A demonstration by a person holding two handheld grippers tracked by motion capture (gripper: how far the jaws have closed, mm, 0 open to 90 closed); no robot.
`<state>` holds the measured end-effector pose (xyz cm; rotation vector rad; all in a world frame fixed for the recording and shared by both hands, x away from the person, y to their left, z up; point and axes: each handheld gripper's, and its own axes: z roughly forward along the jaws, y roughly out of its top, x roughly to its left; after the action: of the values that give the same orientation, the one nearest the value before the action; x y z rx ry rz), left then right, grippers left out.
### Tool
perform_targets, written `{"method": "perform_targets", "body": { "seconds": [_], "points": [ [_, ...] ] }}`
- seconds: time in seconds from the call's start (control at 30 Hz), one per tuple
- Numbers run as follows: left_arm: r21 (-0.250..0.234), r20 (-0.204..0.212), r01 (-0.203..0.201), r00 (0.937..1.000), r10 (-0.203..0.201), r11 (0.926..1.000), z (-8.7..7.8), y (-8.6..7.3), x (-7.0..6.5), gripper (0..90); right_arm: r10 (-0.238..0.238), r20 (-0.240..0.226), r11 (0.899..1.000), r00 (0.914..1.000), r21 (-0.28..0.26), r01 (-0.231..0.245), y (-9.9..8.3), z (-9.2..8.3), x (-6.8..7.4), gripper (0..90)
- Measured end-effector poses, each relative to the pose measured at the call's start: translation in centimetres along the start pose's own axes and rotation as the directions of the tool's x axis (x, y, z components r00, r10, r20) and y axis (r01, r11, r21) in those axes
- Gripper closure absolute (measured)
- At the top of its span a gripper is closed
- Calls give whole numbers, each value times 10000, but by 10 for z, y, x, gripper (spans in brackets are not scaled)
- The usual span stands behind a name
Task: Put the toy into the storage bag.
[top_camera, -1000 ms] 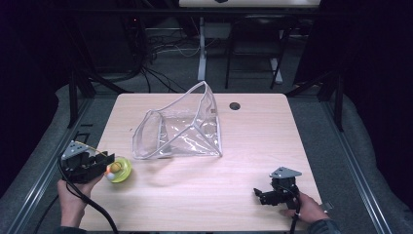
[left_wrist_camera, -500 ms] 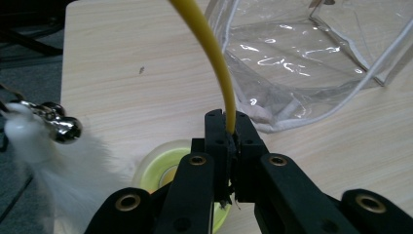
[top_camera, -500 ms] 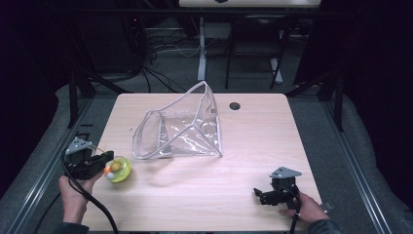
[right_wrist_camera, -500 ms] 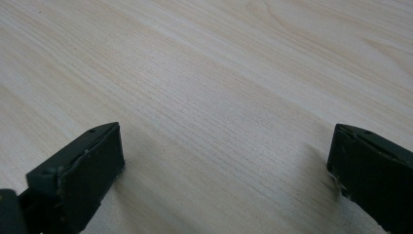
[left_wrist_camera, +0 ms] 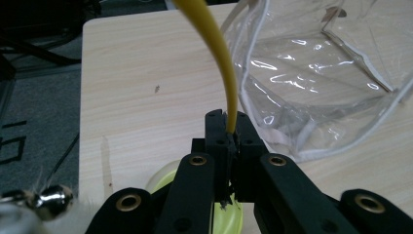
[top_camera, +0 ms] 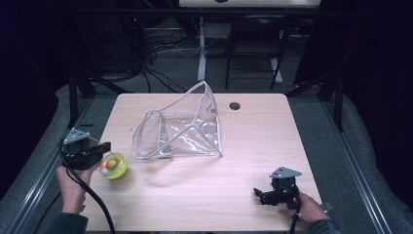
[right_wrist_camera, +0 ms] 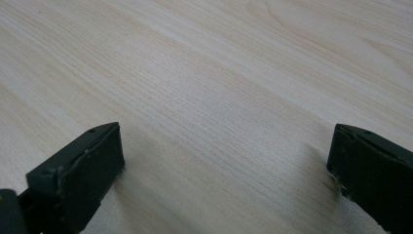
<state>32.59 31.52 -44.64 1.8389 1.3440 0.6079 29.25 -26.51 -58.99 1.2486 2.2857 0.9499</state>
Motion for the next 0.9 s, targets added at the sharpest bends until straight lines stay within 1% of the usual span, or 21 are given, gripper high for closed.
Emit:
{"method": "perform_targets", "body": {
  "seconds": [0.03,0.1,0.13,0.17,0.23,0.3,0.43,0.5,0.57,0.6,0.63,0.7,0.73,0.8,0.83,0.87,0.9],
  "points": [
    [-80,-43,-17,10000,16,10000,1,1,1,883,-6,5,10000,10000,6,6,0,0,0,0],
    [-72,-76,-68,9999,67,10000,1,3,2,883,0,1,10000,10000,1,0,0,0,0,0],
    [-225,-67,-140,9999,139,9996,3,7,4,883,-2,1,10000,10000,-2,2,0,0,0,0],
    [-225,-67,-140,9999,139,9996,3,7,4,883,-2,1,10000,10000,-2,2,0,0,0,0],
    [-417,-77,-152,9999,149,9990,5,12,7,883,-1,1,10000,10000,-2,1,0,0,0,0],
    [-458,-60,-135,9999,132,9989,6,14,7,883,-1,-1,10000,10000,-2,1,0,0,0,0],
    [-493,-66,-42,10000,39,9988,8,20,11,883,-7,5,10000,10000,4,7,0,0,0,0],
    [-549,-133,12,9999,-20,9985,9,23,13,884,-2,1,10000,10000,-1,2,0,0,0,0],
    [-751,-255,102,9996,-122,9971,10,27,16,884,-5,5,10000,10000,5,5,0,0,0,0],
    [-794,-230,125,9996,-144,9968,11,28,17,884,-1,2,10000,10000,2,1,0,0,0,0],
    [-910,-320,134,9994,-164,9958,11,29,17,883,-1,0,10000,10000,-1,1,0,0,0,0],
    [-1037,-375,156,9991,-196,9945,11,31,18,883,0,1,10000,10000,-2,0,0,0,0,0],
    [-1136,-393,166,9990,-212,9934,11,32,19,884,-4,3,10000,10000,1,4,0,0,0,0],
    [-1184,-364,210,9990,-255,9927,12,33,19,883,-6,5,10000,10000,6,6,0,0,0,0],
    [-1358,-429,209,9987,-270,9905,12,35,20,883,-5,3,10000,10000,2,5,0,0,0,0],
    [-1311,-405,207,9988,-262,9912,12,37,21,883,0,-1,10000,10000,0,0,0,0,0,0],
    [-1399,-492,229,9983,-301,9899,13,38,21,884,1,-3,10000,10000,-5,-1,0,0,0,0]
  ]
}}
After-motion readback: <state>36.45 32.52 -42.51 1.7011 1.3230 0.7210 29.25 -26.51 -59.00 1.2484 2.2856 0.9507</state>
